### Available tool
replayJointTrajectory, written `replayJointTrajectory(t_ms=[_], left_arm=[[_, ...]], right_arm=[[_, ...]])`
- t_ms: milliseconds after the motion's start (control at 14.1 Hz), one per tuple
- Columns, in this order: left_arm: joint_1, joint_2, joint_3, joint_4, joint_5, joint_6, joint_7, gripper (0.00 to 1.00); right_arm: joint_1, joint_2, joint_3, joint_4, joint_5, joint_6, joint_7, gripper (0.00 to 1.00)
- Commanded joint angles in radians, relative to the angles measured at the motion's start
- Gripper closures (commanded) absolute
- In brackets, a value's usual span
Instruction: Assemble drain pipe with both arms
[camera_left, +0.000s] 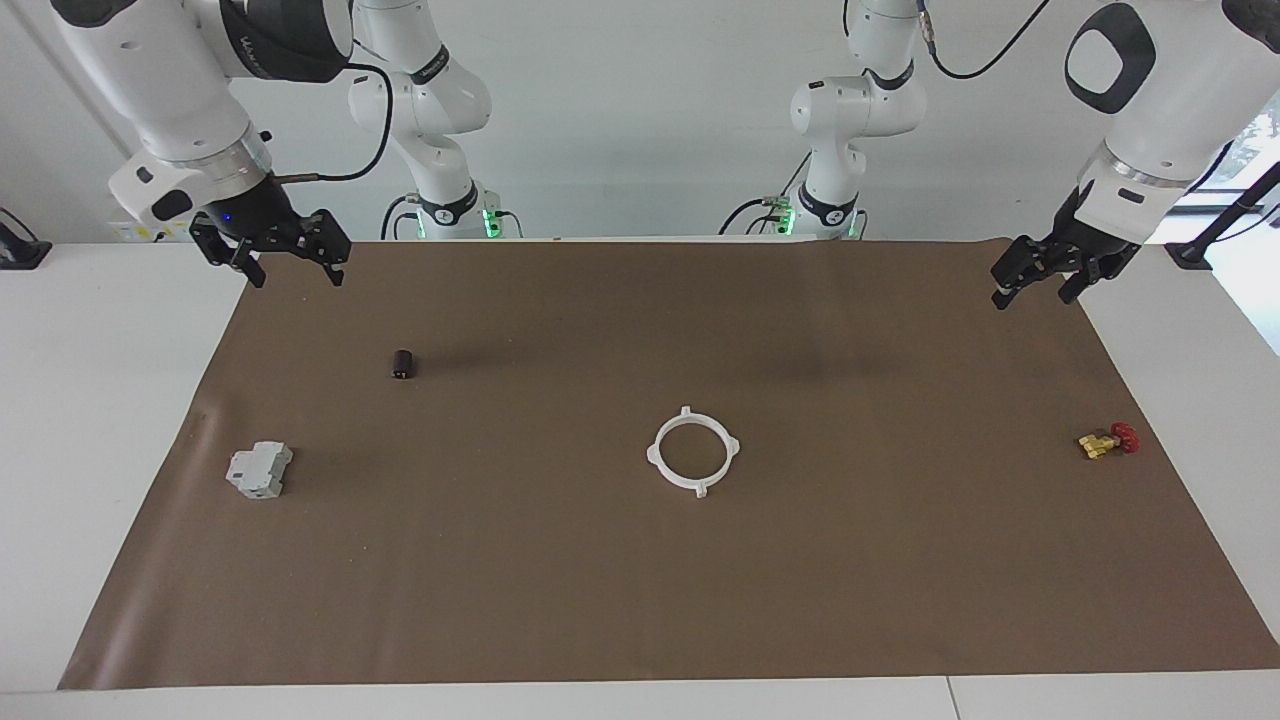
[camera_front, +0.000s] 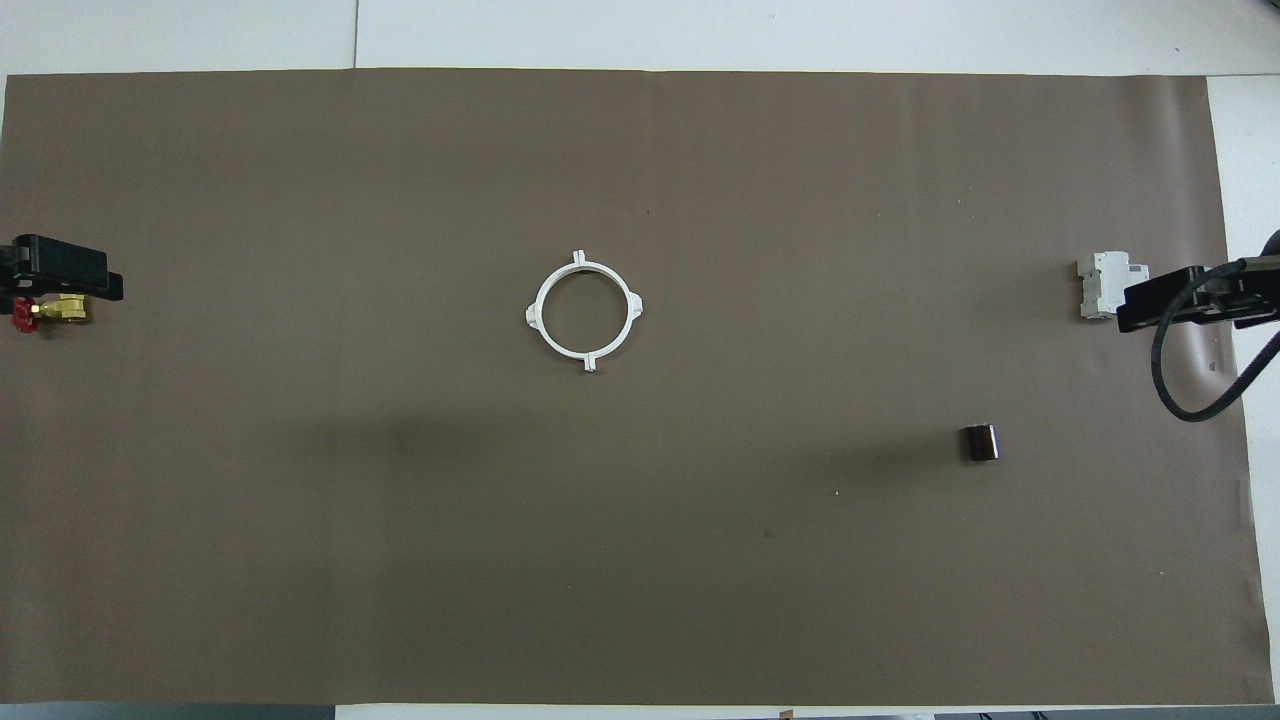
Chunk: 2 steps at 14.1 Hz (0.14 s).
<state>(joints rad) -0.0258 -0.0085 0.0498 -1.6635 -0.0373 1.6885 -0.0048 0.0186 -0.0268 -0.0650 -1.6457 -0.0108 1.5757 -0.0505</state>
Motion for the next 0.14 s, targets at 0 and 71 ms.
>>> replayJointTrajectory(t_ms=[0, 71], left_arm=[[0.007, -0.024, -0.004, -0.027, -0.007, 0.005, 0.009, 0.00], [0.009, -0.024, -0.004, -0.027, -0.007, 0.006, 0.011, 0.00]], right_arm=[[-0.008, -0.001, 0.004, 0.009, 0.018, -0.006, -0.019, 0.00], [-0.008, -0.002, 0.005, 0.009, 0.018, -0.006, -0.019, 0.00]])
